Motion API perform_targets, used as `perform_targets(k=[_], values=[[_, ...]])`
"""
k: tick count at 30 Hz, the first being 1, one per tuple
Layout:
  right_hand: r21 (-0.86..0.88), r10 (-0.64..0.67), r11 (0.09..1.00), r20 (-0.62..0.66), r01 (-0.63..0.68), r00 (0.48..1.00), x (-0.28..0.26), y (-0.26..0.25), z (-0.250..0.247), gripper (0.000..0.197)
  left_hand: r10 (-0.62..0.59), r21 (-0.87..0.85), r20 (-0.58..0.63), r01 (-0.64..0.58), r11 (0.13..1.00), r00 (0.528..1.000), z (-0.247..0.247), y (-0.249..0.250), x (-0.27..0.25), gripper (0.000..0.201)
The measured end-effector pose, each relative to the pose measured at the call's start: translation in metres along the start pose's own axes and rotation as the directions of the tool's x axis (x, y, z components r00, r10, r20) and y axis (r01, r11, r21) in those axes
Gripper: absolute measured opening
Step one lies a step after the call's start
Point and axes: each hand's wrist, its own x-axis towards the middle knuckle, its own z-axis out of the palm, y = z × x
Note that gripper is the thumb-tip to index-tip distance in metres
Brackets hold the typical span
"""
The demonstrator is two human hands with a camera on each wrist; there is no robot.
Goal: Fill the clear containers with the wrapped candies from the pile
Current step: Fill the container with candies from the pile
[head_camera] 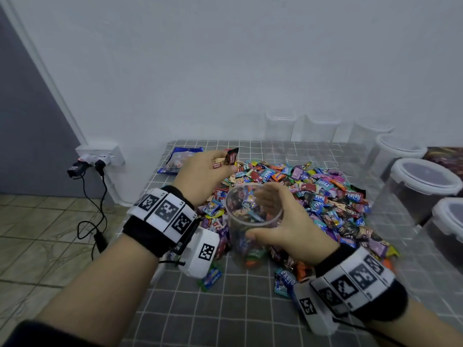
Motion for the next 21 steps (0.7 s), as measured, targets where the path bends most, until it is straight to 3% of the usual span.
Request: perform_targets(k=[3,6,9,13,21], values=[[-0.017,0.001,1.0,-0.037,-0.002,0.999,0.014,0.004,-0.002,0.091,0.008,0.034,-0.028,-0.007,0.999,1.0,-0.003,-0.002,0.005,0.045],[-0.019,0.002,1.0,-0.066,-0.003,0.998,0.026,0.007,-0.005,0.086,-0.007,-0.006,-0.056,0.007,1.0,0.998,-0.007,0.001,0.007,0.045],[-0.021,0.0,1.0,-0.102,-0.002,0.995,0.037,0.01,-0.007,0.086,0.0,-0.029,-0.077,-0.003,1.0,0.997,-0.008,0.003,0.011,0.02],[-0.046,0.002,0.999,-0.116,-0.007,0.993,0.044,0.013,-0.009,0.09,0.027,-0.082,-0.089,-0.034,0.996,0.996,-0.005,0.01,0.017,0.011],[-0.066,-0.008,0.998,-0.11,0.0,0.994,0.043,0.013,-0.011,0.085,0.079,-0.08,0.051,-0.074,0.994,0.996,0.02,0.028,0.026,0.026]])
